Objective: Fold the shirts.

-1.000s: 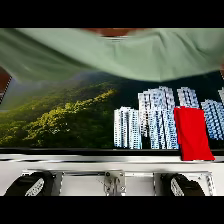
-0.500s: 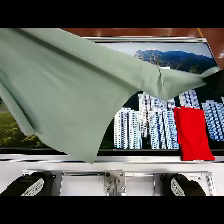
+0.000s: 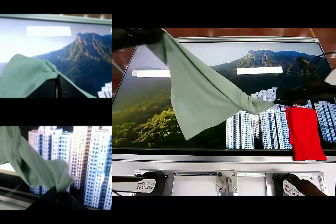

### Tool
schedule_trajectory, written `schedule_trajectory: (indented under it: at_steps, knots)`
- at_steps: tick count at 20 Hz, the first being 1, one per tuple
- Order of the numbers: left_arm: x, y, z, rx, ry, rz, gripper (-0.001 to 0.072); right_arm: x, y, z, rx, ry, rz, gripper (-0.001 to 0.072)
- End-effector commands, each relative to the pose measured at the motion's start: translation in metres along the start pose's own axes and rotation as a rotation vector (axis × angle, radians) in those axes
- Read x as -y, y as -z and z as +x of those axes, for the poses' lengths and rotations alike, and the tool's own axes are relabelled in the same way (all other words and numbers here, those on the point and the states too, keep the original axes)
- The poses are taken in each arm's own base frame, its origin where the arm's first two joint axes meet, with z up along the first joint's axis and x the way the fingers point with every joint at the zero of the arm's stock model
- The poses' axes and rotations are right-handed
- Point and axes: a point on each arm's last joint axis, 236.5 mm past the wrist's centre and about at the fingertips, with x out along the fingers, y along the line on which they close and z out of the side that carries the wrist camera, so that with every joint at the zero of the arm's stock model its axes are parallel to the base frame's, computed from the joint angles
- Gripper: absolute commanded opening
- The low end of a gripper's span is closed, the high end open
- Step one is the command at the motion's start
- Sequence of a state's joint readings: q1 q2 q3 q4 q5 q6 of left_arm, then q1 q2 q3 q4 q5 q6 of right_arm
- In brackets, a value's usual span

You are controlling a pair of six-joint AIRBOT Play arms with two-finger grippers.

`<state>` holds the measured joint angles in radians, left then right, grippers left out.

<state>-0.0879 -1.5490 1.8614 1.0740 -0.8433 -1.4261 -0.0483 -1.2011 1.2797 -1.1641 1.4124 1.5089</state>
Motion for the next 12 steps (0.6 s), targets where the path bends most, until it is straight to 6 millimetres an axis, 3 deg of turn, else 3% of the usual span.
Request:
schedule_trajectory:
  at_steps: [1, 4, 5, 6, 7, 8, 10, 12]
  knots:
    - [0.011, 0.105, 0.085, -0.266, 0.075, -0.096, 0.0037, 0.021, -0.01, 0.057, -0.058, 0.006, 0.048, 0.0058]
    - [0.02, 0.183, 0.124, -0.452, 0.094, -0.123, 0.0038, 0.033, -0.022, 0.083, -0.045, 0.016, 0.069, 0.0058]
    - [0.02, 0.203, 0.128, -0.509, 0.092, -0.15, 0.0103, 0.036, -0.024, 0.087, -0.042, 0.018, 0.074, 0.0059]
    - [0.018, 0.217, 0.125, -0.565, 0.085, -0.187, 0.0282, 0.037, -0.026, 0.09, -0.041, 0.02, 0.077, 0.0059]
    - [0.013, 0.225, 0.116, -0.619, 0.074, -0.227, 0.0479, 0.038, -0.026, 0.091, -0.041, 0.02, 0.076, 0.0058]
    - [0.007, 0.229, 0.105, -0.664, 0.063, -0.276, 0.055, 0.039, -0.026, 0.091, -0.042, 0.025, 0.063, 0.0059]
    - [-0.003, 0.224, 0.067, -0.752, 0.084, -0.326, 0.055, 0.041, -0.02, 0.091, -0.067, 0.033, 0.041, 0.0059]
    - [-0.015, 0.204, 0.019, -0.791, 0.082, -0.286, 0.0546, 0.044, -0.009, 0.089, -0.113, 0.045, 0.017, 0.0059]
